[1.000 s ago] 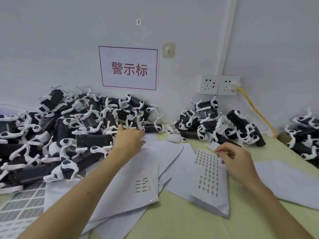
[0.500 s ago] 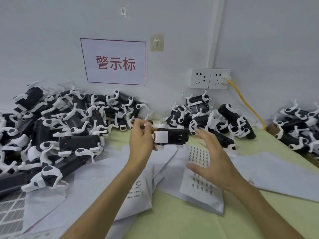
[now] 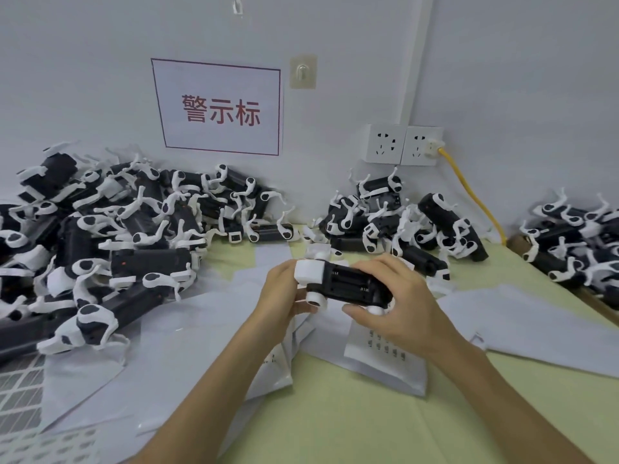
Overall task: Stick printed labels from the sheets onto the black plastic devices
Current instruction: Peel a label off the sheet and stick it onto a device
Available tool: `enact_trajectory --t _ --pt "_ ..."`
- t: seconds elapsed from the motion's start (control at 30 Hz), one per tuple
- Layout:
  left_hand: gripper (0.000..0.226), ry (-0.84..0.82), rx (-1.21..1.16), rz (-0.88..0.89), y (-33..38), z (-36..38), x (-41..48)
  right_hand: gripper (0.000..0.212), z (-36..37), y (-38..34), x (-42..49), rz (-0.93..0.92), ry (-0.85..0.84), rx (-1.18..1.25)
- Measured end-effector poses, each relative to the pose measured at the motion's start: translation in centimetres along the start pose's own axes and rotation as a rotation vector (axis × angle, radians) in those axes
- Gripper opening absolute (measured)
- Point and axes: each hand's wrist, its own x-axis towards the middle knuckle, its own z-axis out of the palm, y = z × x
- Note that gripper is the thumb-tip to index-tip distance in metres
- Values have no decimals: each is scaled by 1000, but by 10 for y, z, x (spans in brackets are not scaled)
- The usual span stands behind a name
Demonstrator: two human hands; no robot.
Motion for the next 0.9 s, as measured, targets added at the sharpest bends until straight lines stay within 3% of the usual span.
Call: enact_trajectory --t 0.13,0.23,0.33,0.43,0.67,0.77,0.83,0.9 --pt "41 105 16 31 -2 5 -3 55 -1 -3 0 49 -3 83" --pt "50 -48 94 250 -3 4 -3 54 -5 -5 2 74 3 158" --pt "59 -267 94 283 -3 -1 -6 50 -12 -7 5 126 8 214" --pt "62 -318 156 317 -3 -4 -7 48 -14 -10 4 239 -15 336" --pt "61 -532 224 130 -6 -24 0 48 -12 -7 5 318 78 494" --pt "40 -368 105 114 -8 -17 1 44 -12 -4 8 354 89 612" --pt "34 -105 -17 104 -10 -14 4 38 -16 1 11 402 138 657" --pt "33 142 17 161 -12 -16 8 30 -21 13 9 427 155 466"
